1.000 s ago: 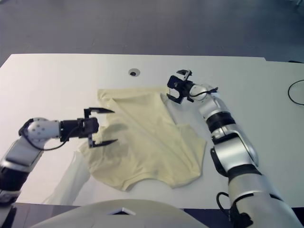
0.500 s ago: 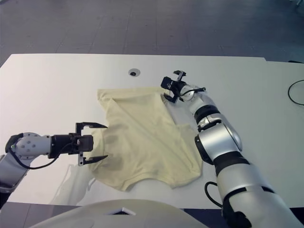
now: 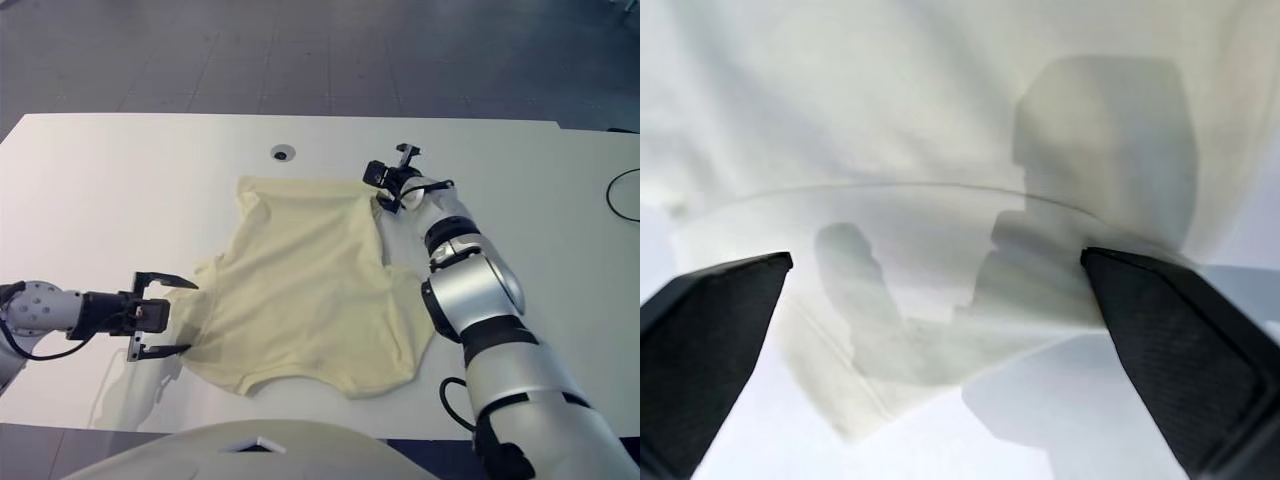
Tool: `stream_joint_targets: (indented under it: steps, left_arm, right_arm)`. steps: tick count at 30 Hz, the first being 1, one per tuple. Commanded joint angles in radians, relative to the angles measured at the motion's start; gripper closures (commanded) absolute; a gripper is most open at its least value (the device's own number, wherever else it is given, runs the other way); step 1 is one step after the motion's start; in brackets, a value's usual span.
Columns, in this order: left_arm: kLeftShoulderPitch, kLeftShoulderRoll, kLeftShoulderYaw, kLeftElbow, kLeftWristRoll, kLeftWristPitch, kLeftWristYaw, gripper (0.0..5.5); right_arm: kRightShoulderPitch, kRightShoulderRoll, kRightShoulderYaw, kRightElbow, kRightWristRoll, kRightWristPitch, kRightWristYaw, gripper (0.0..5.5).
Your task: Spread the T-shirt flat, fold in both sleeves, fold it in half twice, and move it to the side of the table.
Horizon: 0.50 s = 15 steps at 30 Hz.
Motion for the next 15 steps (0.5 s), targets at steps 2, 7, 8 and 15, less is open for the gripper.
stream_joint_targets:
  steps: [2, 7, 8, 15]
  left_arm:
    - [-0.040, 0.041, -0.039, 0.093, 0.045, -0.007, -0.068, 0.12]
    - [-0.082, 0.016, -0.045, 0.097, 0.034, -0.007, -0.077, 0.12]
    - [-0.107, -0.012, -0.047, 0.092, 0.027, -0.002, -0.060, 0.12]
    - [-0.212, -0.154, 0.051, -0.072, -0.265, 0.247, -0.006, 0.12]
  right_arm:
    - [-0.002, -0.061, 0.005, 0.014, -0.030, 0.004, -0.043, 0.10]
    - [0.004, -0.070, -0.016, 0.011, -0.024, -0.033, -0.072, 0.10]
    - [0.001, -0.069, -0.037, 0.006, -0.002, -0.050, -0.074, 0.10]
    - [0.054, -0.142, -0.196, -0.126, 0.192, -0.149, 0.183, 0.10]
